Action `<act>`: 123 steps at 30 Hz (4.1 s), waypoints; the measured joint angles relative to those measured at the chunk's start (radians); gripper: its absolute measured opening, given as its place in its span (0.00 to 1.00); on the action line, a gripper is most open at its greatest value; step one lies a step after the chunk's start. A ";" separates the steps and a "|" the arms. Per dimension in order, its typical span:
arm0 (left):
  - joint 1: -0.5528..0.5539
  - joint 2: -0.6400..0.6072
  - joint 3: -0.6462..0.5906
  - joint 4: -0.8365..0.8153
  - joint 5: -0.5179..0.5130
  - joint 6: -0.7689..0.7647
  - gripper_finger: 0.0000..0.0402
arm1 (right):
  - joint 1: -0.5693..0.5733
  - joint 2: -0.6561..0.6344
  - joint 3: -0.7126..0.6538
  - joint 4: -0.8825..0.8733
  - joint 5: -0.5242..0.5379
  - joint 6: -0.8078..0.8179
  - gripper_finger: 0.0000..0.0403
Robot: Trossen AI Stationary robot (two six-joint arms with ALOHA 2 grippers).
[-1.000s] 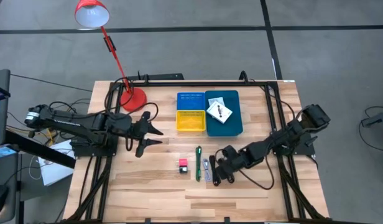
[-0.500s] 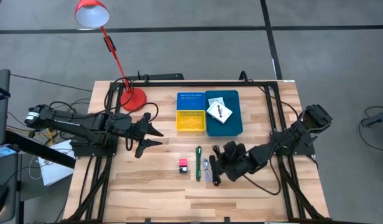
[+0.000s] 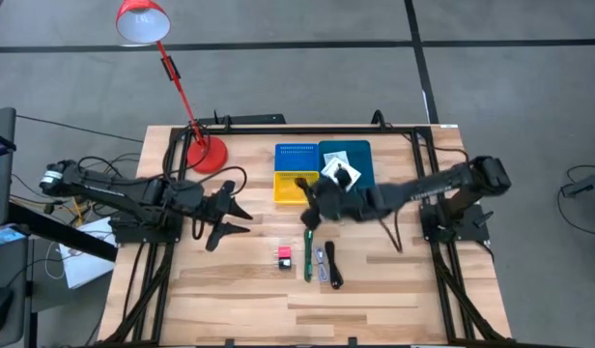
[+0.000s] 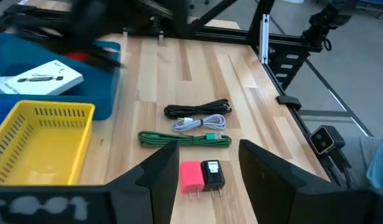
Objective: Pick and place items into bin
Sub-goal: Put the right black charger cable into the yellow bin, then put the black charger cable into the yellow bin
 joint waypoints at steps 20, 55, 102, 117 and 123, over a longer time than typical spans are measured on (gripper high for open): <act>-0.052 0.002 0.000 0.015 -0.017 0.149 0.39 | -0.502 0.183 0.053 0.213 -0.545 -0.422 0.10; -0.049 0.001 0.054 -0.027 -0.156 0.320 0.39 | -0.248 0.261 0.188 -0.047 -0.373 -0.478 0.37; -0.049 0.001 0.054 0.072 -0.150 0.325 0.39 | 0.249 0.281 0.186 -0.630 -0.379 0.556 0.53; -0.049 0.005 0.053 0.083 -0.151 0.344 0.39 | 0.222 0.408 0.185 -0.539 -0.596 0.536 0.54; -0.049 0.006 0.053 0.083 -0.151 0.344 0.39 | 0.213 0.409 0.186 -0.517 -0.595 0.488 0.48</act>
